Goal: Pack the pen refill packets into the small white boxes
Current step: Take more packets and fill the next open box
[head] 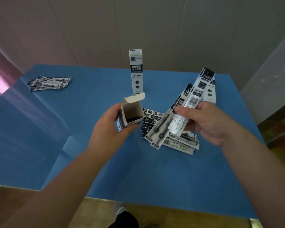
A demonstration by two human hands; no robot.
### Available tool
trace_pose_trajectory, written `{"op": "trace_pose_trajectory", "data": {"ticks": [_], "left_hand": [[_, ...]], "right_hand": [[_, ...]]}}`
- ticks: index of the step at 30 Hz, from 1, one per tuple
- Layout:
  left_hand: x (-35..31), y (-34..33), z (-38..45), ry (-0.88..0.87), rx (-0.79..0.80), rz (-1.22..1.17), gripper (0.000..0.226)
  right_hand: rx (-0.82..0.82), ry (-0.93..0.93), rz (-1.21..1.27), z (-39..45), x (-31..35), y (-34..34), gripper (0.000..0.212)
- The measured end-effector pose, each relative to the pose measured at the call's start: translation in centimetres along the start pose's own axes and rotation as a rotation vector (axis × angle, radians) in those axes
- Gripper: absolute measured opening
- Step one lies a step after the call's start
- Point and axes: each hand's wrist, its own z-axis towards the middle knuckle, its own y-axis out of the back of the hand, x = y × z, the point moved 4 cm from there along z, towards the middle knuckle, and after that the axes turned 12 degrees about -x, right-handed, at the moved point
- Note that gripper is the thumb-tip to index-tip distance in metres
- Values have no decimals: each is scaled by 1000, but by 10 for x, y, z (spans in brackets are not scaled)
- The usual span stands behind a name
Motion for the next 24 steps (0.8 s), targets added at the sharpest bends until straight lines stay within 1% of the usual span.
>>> {"op": "trace_pose_trajectory", "data": {"ticks": [2, 3, 4, 7, 10, 13, 16, 21, 24], "left_hand": [[-1, 0, 0, -1, -1, 1, 58], [-1, -1, 0, 2, -2, -1, 57], [-1, -1, 0, 6, 0, -4, 57], [-1, -2, 1, 6, 1, -4, 58], [0, -2, 2, 0, 2, 2, 59], [2, -1, 2, 3, 2, 22, 60], [2, -1, 2, 0, 5, 29, 60], [3, -2, 3, 13, 10, 30, 59], [3, -3, 5, 11, 13, 27, 58]], "right_hand": [[7, 9, 60, -2, 1, 0, 33], [7, 12, 76, -2, 2, 0, 31], [2, 15, 79, -2, 2, -1, 33], [-41, 5, 30, 1, -1, 0, 46], [-79, -63, -55, 7, -8, 3, 54], [-166, -137, -232, 17, -24, 6, 46], [-245, -150, -394, 30, -38, 11, 43], [-232, -156, -458, 44, -46, 11, 29], [-236, -155, -518, 51, -49, 14, 25]]}}
